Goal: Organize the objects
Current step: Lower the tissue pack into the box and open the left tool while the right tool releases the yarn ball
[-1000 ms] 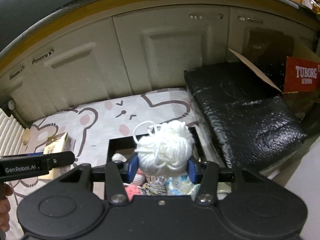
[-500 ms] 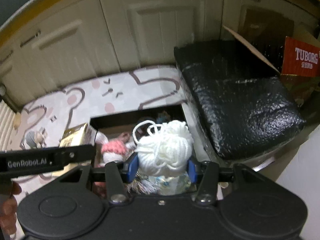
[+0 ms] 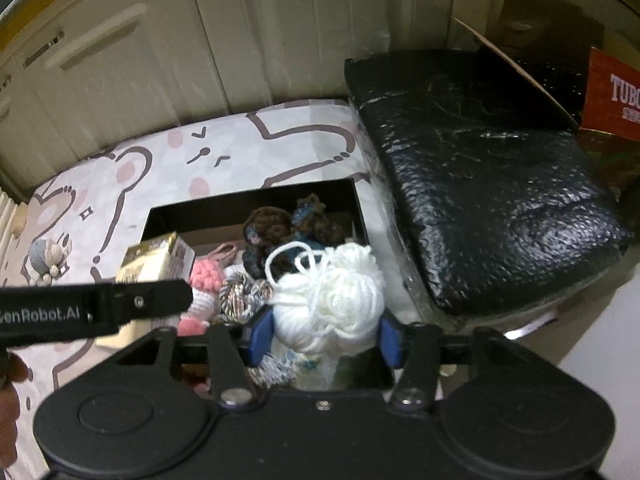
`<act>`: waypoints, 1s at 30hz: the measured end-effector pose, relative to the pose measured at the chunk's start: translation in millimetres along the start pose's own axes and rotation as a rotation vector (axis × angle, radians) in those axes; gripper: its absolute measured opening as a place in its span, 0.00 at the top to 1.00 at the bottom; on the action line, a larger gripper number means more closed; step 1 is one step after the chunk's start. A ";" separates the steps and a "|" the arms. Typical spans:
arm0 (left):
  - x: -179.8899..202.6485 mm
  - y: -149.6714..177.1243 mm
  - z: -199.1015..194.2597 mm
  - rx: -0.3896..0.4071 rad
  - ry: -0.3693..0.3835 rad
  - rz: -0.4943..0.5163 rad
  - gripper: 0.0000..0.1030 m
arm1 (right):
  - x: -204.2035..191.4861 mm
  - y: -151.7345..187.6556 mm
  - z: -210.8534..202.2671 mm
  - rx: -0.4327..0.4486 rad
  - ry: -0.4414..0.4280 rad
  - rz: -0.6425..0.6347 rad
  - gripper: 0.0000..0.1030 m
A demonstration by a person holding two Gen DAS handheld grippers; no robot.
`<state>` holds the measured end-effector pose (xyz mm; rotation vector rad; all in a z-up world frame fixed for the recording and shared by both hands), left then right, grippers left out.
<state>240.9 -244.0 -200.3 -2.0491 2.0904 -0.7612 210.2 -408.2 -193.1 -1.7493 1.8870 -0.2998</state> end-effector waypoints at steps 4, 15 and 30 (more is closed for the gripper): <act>1.1 -0.2 6.2 -0.016 0.008 -0.020 0.48 | 1.0 -3.0 -0.8 0.006 0.019 -0.006 0.32; 10.2 12.7 20.0 -0.094 0.032 -0.060 0.18 | 29.8 0.6 -14.7 0.008 0.028 0.138 0.33; -3.5 1.8 -4.0 -0.054 0.006 -0.060 0.18 | 21.1 1.2 -17.1 0.000 0.028 0.120 0.32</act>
Point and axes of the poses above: each gripper's, at about its wrist camera, not at the fingertips, and z roughly the way its jaws point, x to its right, y to its underside, the point moved 9 cm from there along z, roughly the way its jaws point, and after that the axes turned 10 degrees about -y, right-handed, at the moved point
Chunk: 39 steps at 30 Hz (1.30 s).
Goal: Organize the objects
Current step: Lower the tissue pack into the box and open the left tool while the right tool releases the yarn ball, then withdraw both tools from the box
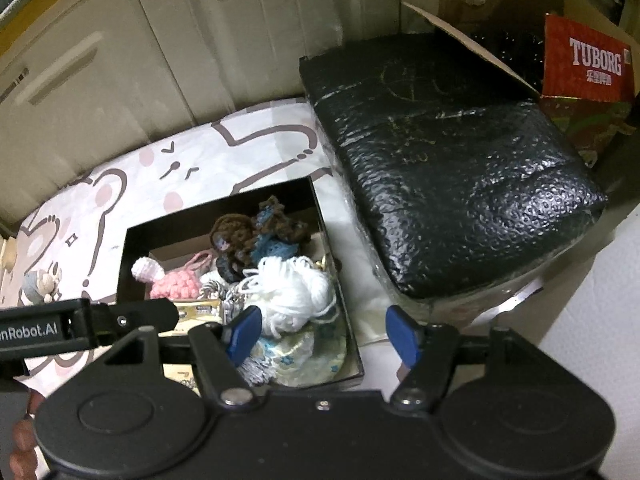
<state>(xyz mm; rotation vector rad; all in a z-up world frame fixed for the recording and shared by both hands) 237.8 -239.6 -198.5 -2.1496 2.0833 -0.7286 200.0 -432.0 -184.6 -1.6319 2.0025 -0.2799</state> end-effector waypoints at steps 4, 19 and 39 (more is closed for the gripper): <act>-7.2 -1.8 -9.6 0.019 -0.015 0.003 0.18 | -2.2 -1.8 -7.3 0.019 -0.006 0.012 0.32; -40.8 -3.5 -39.0 0.087 -0.161 0.089 0.14 | -14.3 -5.3 -33.6 0.085 0.018 0.040 0.28; -83.2 -10.7 -63.2 0.157 -0.274 0.122 0.00 | -31.3 -2.4 -50.9 0.145 0.045 -0.014 0.00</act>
Point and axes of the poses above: each gripper's, at about its wrist camera, not at the fingertips, and z roughly the way its jaws point, x to its right, y to its underside, the point moved 9 cm from there along z, roughly the way its jaws point, and after that the axes turned 10 degrees about -y, right-handed, at the moved point
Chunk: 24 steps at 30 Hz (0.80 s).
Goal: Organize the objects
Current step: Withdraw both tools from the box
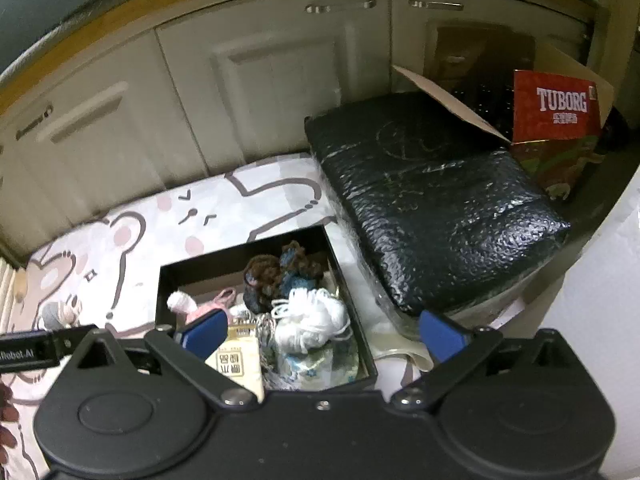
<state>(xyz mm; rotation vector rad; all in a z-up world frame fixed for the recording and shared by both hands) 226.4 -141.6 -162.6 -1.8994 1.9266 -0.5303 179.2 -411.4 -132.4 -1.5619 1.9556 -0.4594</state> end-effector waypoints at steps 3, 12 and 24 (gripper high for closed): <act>-9.3 -1.7 1.8 -0.004 -0.009 -0.018 0.00 | -4.9 1.2 0.1 -0.007 -0.003 -0.020 0.00; -30.0 -8.5 -1.9 0.024 -0.021 -0.037 0.00 | -18.0 -1.7 -2.5 0.007 -0.002 -0.046 0.00; -88.4 -12.6 -13.8 0.072 -0.070 -0.076 0.00 | -58.3 -4.3 14.9 0.012 -0.025 -0.068 0.00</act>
Point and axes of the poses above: each gripper's, at about its wrist camera, not at the fingertips, and z roughly the way its jaws point, x to its right, y to its underside, the point moved 9 cm from there along z, roughly the way its jaws point, and after that the axes turned 10 degrees about -y, right-handed, at the moved point
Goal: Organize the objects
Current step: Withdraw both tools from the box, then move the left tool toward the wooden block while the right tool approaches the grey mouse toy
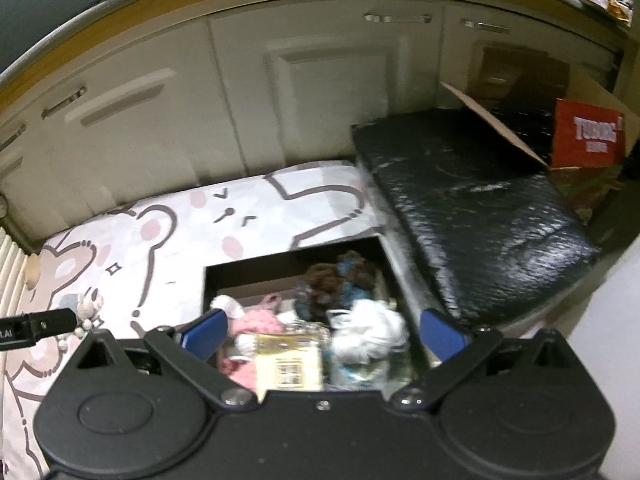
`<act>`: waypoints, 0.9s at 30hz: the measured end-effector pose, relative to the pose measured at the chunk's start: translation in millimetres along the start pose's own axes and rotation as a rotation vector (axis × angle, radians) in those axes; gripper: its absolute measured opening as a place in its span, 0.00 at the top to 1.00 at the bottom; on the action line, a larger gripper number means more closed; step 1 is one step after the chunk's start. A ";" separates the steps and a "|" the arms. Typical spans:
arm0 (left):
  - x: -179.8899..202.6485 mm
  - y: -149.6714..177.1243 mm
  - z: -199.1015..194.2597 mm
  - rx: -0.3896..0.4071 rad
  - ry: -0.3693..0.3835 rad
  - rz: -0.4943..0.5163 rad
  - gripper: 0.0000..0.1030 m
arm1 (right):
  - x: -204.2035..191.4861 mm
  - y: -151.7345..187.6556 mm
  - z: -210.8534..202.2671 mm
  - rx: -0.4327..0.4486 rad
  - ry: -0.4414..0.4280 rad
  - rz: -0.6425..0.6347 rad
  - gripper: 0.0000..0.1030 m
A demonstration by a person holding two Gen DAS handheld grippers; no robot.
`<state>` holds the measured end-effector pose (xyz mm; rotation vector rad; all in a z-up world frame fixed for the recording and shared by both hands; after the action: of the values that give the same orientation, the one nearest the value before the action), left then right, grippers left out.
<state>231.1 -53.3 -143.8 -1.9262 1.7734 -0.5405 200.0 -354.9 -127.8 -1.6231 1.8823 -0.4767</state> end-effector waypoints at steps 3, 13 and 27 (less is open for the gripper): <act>-25.1 -3.1 1.5 0.006 -0.030 -0.022 0.00 | -20.8 -2.3 8.6 -0.005 -0.019 -0.021 0.00; -99.7 -9.3 1.6 0.012 -0.076 -0.115 0.00 | -92.0 -3.9 35.6 -0.029 -0.079 -0.098 0.00; -170.6 -11.7 4.4 0.043 -0.156 -0.188 0.00 | -176.1 7.9 65.1 -0.063 -0.195 -0.156 0.00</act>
<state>227.8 117.5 -136.5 -2.0577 1.4834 -0.4730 248.5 -174.3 -145.5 -1.7974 1.6510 -0.3131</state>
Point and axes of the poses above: each gripper's, at about its wrist camera, not at the fingertips, and z roughly the way its jaws point, x to its right, y to its underside, the point moved 9 cm from there along z, roughly the way its jaws point, and after that the axes turned 10 degrees about -y, right-handed, at the moved point
